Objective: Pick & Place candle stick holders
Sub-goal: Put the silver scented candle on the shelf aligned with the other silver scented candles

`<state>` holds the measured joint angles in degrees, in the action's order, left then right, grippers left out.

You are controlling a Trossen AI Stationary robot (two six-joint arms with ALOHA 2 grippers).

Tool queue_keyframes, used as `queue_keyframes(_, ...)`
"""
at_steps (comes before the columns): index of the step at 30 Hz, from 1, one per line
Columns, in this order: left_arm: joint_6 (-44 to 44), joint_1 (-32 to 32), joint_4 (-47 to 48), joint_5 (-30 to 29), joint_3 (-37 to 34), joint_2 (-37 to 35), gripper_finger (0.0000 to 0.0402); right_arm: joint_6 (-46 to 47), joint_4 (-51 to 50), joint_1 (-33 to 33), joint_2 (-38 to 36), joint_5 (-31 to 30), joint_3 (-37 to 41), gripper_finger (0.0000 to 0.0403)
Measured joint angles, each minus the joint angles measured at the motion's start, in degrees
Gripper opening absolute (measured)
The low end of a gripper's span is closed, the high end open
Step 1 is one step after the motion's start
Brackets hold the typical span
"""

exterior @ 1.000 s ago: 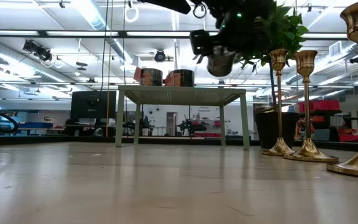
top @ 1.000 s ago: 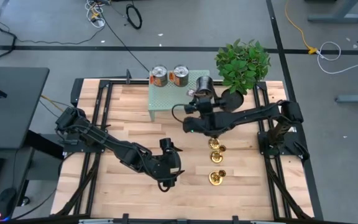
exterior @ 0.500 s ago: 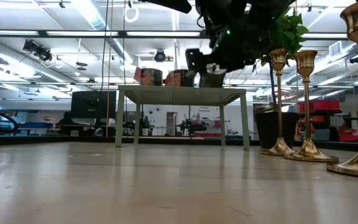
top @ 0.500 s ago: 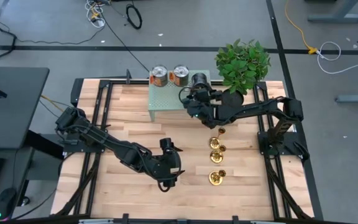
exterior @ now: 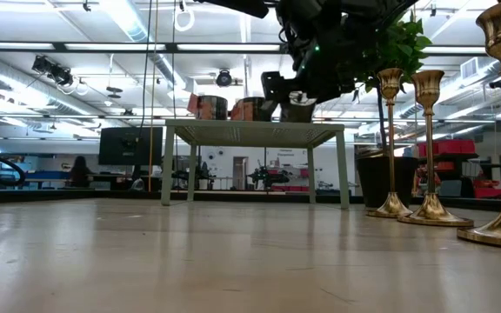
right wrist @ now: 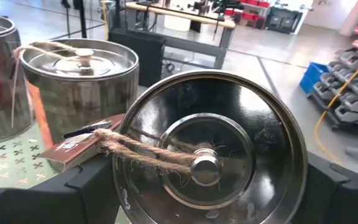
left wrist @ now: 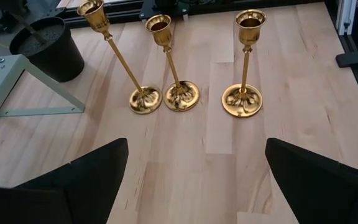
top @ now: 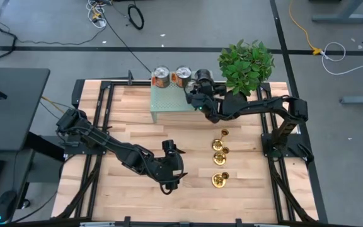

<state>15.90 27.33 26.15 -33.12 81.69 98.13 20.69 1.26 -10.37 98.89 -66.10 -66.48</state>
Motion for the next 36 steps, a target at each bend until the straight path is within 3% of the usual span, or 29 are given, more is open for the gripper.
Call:
queue_keyframes(5,0.0,0.0,0.0,0.0,0.0,0.0,0.0390,1.3,-0.3,-1.6,0.0,3.9,0.0,0.0335)
queue_keyframes(36,0.0,0.0,0.0,0.0,0.0,0.0,0.0390,5.4,-8.9,-4.5,-3.5,10.8,-0.1,0.0335)
